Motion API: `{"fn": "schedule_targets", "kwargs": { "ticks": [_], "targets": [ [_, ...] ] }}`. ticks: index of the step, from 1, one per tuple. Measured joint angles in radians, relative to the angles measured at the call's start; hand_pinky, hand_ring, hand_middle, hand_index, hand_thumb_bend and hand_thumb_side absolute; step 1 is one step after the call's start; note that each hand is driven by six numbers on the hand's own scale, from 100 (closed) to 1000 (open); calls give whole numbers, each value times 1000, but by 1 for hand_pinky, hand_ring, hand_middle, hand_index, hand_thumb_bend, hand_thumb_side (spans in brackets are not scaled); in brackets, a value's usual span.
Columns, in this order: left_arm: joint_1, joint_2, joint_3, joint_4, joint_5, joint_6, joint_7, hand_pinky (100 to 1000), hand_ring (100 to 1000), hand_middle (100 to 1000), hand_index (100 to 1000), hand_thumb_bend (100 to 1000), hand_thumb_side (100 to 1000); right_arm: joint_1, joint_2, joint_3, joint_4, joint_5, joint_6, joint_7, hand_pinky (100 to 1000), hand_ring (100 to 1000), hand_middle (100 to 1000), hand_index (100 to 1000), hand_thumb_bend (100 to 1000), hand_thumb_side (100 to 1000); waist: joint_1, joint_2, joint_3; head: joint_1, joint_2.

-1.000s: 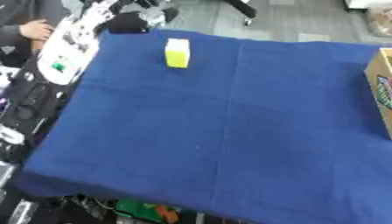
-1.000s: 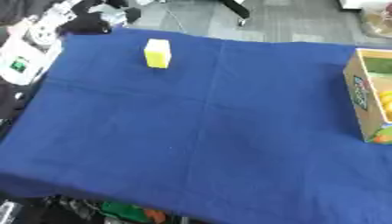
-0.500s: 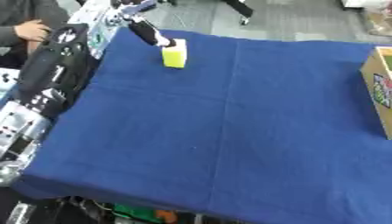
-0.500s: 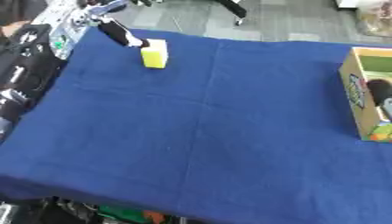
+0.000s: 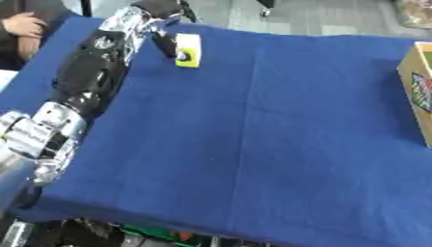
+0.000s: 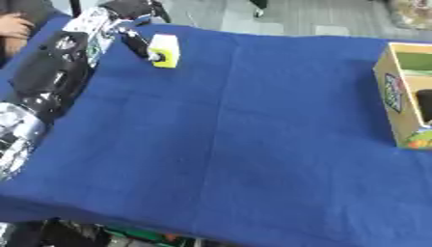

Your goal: Pick up the objects with one hand, pass them to the other hand, and then place them into the box on the other side of the table.

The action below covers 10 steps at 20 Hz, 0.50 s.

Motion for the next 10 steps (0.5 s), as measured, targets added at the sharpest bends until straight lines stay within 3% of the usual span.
{"fn": "schedule_targets", "kwargs": {
  "ticks": [10],
  "targets": [
    [-12, 0, 42, 77, -35, 97, 68, 826, 798, 779, 831, 397, 259, 0, 10, 5, 0, -6, 7, 4, 767, 796, 374, 774, 316, 299, 0, 27, -29, 4, 0]
  ]
}}
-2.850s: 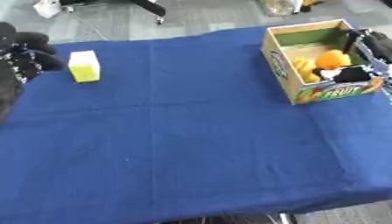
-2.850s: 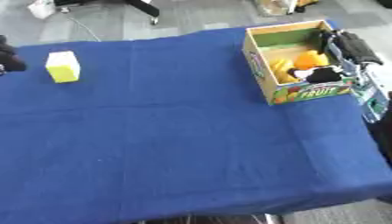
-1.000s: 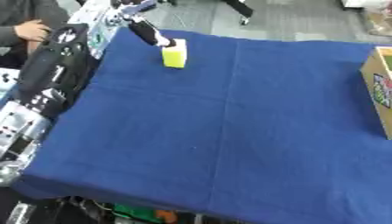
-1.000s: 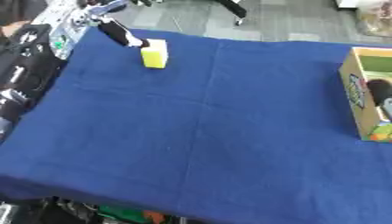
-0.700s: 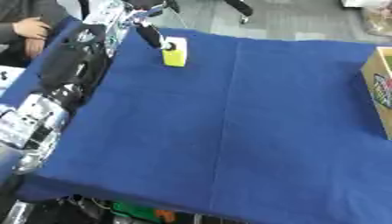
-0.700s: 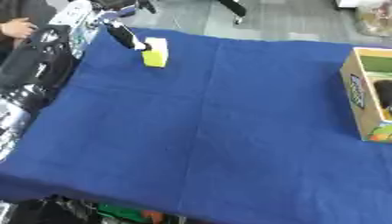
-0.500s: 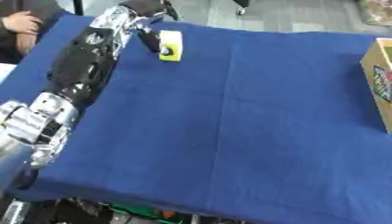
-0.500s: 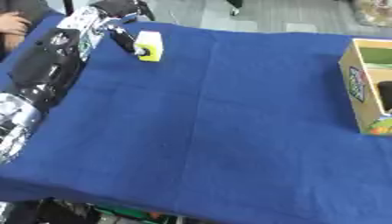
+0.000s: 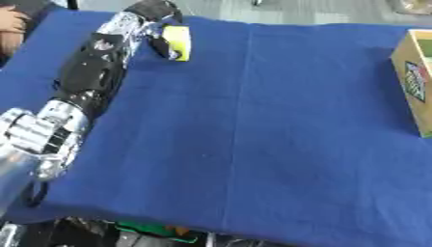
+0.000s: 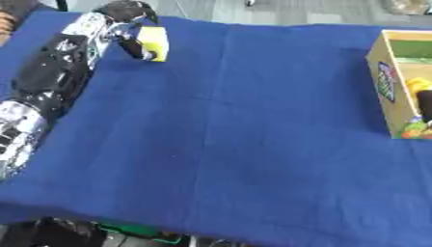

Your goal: Pick up the objects with one hand, pass them to the other hand, and then place them into the box on the other side of the table.

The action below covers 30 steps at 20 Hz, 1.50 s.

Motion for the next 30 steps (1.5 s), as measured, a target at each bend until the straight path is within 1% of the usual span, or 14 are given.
{"fn": "schedule_targets", "kwargs": {
  "ticks": [2, 3, 4, 6, 9, 11, 14, 18, 20, 23, 27, 30],
  "targets": [
    [0, 0, 0, 8, -3, 11, 3, 825, 793, 775, 829, 387, 254, 0, 3, 0, 0, -2, 1, 1, 767, 795, 370, 773, 315, 299, 0, 1, -1, 0, 0],
    [0, 0, 0, 12, -5, 14, 1, 823, 788, 770, 824, 411, 220, 0, 5, 1, 0, -3, 1, 1, 767, 795, 368, 773, 314, 300, 0, 2, -1, 1, 0],
    [-1, 0, 2, 14, -6, 18, -1, 821, 784, 767, 822, 369, 238, 0, 5, 3, 0, -4, 2, 2, 767, 795, 366, 773, 313, 300, 0, 4, -1, 1, 0],
    [-4, 0, 5, 15, -6, 22, -8, 801, 752, 736, 798, 329, 205, 0, 5, 5, 0, -4, 4, 4, 766, 795, 364, 772, 310, 302, 0, 5, -3, 2, 0],
    [-4, 0, 6, 19, -5, 25, -16, 747, 655, 632, 721, 213, 105, 1, 6, 5, 0, -6, 6, 6, 766, 794, 362, 772, 305, 303, 0, 5, -5, 5, 0],
    [-4, -1, 7, 19, 1, 25, -17, 685, 580, 547, 644, 101, 100, 2, 6, 5, 0, -7, 8, 7, 766, 794, 361, 772, 300, 306, 0, 5, -4, 5, 0],
    [-1, -4, 13, 18, 23, 26, -9, 636, 525, 481, 568, 100, 100, 6, 6, 5, 0, -7, 10, 8, 766, 794, 361, 771, 297, 307, 0, 5, -1, 5, 0],
    [12, -4, 13, 6, 86, 19, 12, 633, 515, 466, 541, 100, 100, 9, 6, 5, 0, -7, 12, 8, 766, 794, 359, 773, 295, 308, 0, 5, 5, 5, 0],
    [21, -4, 13, -12, 137, 9, 18, 631, 505, 457, 525, 100, 100, 10, 6, 5, 0, -7, 13, 8, 767, 794, 358, 774, 296, 306, 0, 5, 11, 3, 0],
    [36, 3, 11, -72, 249, -13, 15, 638, 501, 450, 514, 100, 100, 10, 5, 5, 0, -7, 13, 8, 768, 794, 357, 776, 299, 305, 0, 4, 22, -8, 0],
    [76, 37, -2, -203, 441, -37, -3, 644, 496, 443, 502, 100, 116, 19, 5, 5, 0, -5, 16, 8, 766, 793, 357, 775, 307, 305, 0, 2, 40, -38, 0],
    [111, 66, -20, -316, 579, -35, -27, 650, 496, 442, 499, 100, 128, 19, 5, 5, 0, 1, 22, 7, 769, 794, 357, 780, 315, 302, 0, -10, 51, -64, 0]
  ]
}}
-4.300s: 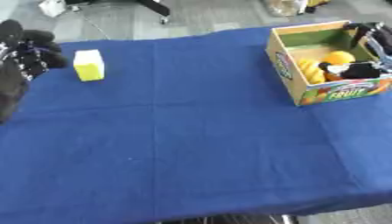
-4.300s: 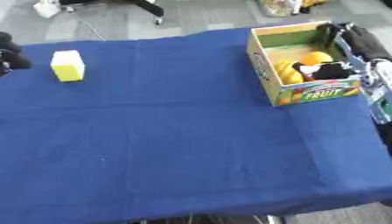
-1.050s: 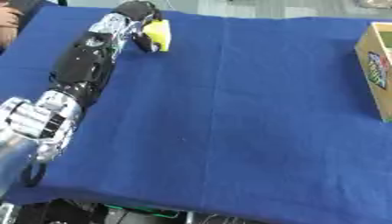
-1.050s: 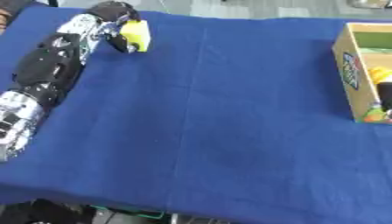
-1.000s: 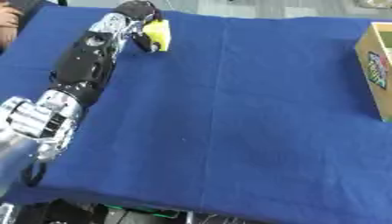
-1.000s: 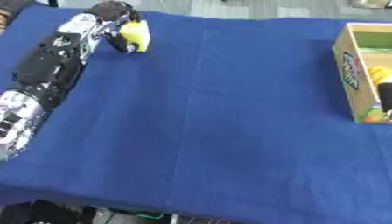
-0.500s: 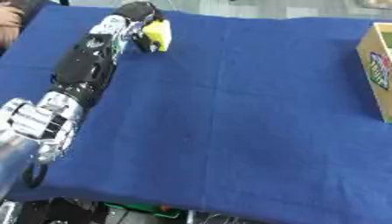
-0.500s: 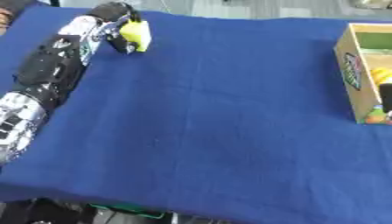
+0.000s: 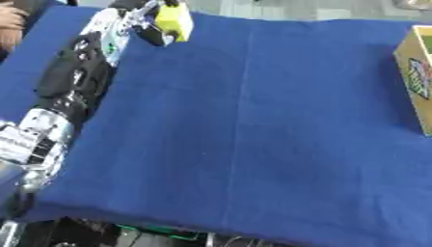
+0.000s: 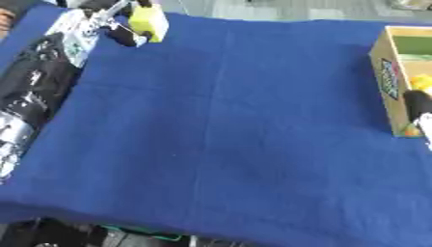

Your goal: Pick up the objects with one hand, pass them to the other hand, and then place them into the box on the other side of the table.

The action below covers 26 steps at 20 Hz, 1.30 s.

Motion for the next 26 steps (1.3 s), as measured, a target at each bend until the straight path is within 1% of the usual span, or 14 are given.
{"fn": "schedule_targets", "kwargs": {
  "ticks": [3, 6, 12, 15, 20, 23, 26],
  "targets": [
    [31, 28, -16, -115, 124, 13, -26, 650, 492, 438, 492, 100, 140, 0, -1, 0, 0, 11, 1, 0, 773, 795, 359, 786, 322, 300, 0, -12, 10, -25, 0],
    [68, 42, -30, -219, 260, 36, -53, 656, 493, 441, 491, 100, 174, -5, -3, 2, 0, 28, -3, 3, 780, 797, 361, 801, 335, 298, -1, -25, 20, -50, 0],
    [144, 39, -57, -402, 514, 101, -113, 673, 489, 438, 483, 100, 213, -63, -12, 29, 0, 98, -33, 22, 799, 803, 370, 839, 375, 288, -7, -44, 38, -102, 0],
    [185, 14, -75, -482, 626, 137, -142, 680, 488, 438, 481, 100, 240, -105, -18, 56, 0, 139, -60, 32, 808, 808, 374, 862, 394, 284, -7, -47, 46, -122, 0],
    [248, -50, -125, -596, 805, 199, -200, 694, 490, 439, 481, 100, 279, -172, -18, 111, 0, 191, -117, 48, 821, 820, 376, 889, 416, 271, -7, -58, 64, -145, 0],
    [279, -91, -158, -644, 893, 238, -234, 697, 489, 438, 479, 100, 296, -202, -16, 141, 0, 208, -147, 49, 835, 831, 379, 901, 445, 266, -7, -58, 71, -152, 0],
    [298, -122, -192, -670, 967, 277, -258, 703, 490, 439, 480, 100, 307, -224, -9, 167, 0, 223, -173, 47, 854, 848, 392, 914, 484, 272, -7, -58, 75, -152, 0]
  ]
}}
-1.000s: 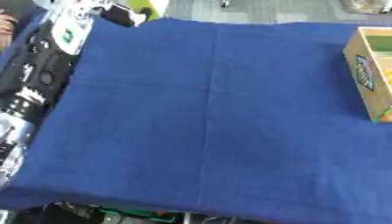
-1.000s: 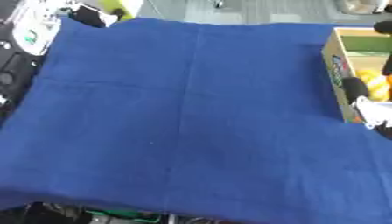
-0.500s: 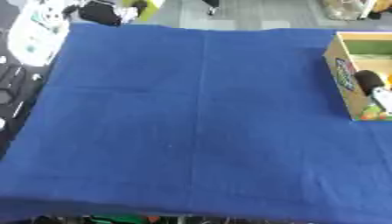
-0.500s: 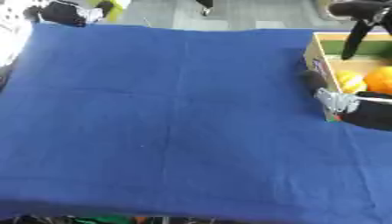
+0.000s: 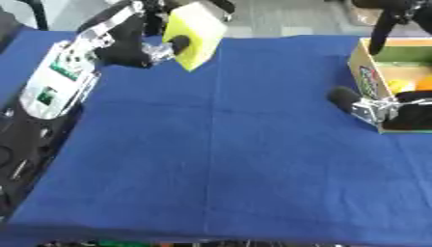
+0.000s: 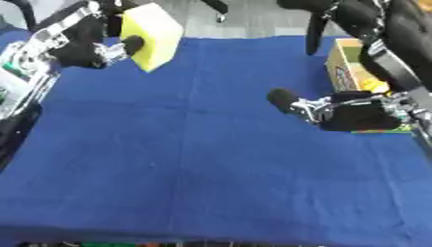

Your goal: Pick up the objects with one hand, pass them to the other hand, and then place them into the box on the other side of the table.

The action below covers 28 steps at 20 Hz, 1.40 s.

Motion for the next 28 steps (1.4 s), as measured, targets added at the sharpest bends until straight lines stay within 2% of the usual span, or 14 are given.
{"fn": "schedule_targets", "kwargs": {
  "ticks": [6, 7, 8, 10, 11, 18, 28],
  "targets": [
    [1, -19, -64, -20, 109, 66, -43, 710, 494, 443, 483, 100, 323, -29, 9, 46, 0, 24, -39, 7, 871, 867, 405, 925, 536, 276, 0, 0, 11, 0, 0],
    [1, -19, -74, -21, 125, 76, -49, 711, 494, 443, 483, 100, 266, -34, 9, 54, 0, 26, -44, 10, 869, 864, 393, 926, 576, 270, 0, 0, 12, 0, 0],
    [-1, -19, -85, -21, 140, 86, -55, 711, 495, 443, 483, 100, 327, -37, 9, 61, 0, 27, -48, 14, 869, 864, 392, 926, 542, 277, 0, 0, 13, 0, 0],
    [-5, -20, -104, -24, 169, 103, -66, 712, 495, 441, 484, 100, 329, -42, 9, 74, 0, 28, -53, 21, 866, 860, 380, 926, 564, 270, 0, 0, 16, 0, 0],
    [-10, -20, -113, -26, 184, 111, -71, 714, 496, 445, 485, 100, 330, -43, 9, 79, 0, 28, -56, 26, 864, 857, 374, 925, 539, 275, 0, 0, 17, 0, 0],
    [-41, -22, -165, -62, 258, 152, -105, 717, 497, 445, 486, 100, 336, -54, 19, 105, 0, 32, -65, 56, 842, 816, 348, 921, 537, 278, 0, 0, 20, -5, 0],
    [-66, -41, -189, -128, 371, 196, -87, 716, 498, 447, 489, 100, 336, -54, 45, 116, 0, 70, -43, 70, 824, 803, 344, 915, 554, 262, 0, 0, 23, -16, 0]
  ]
}}
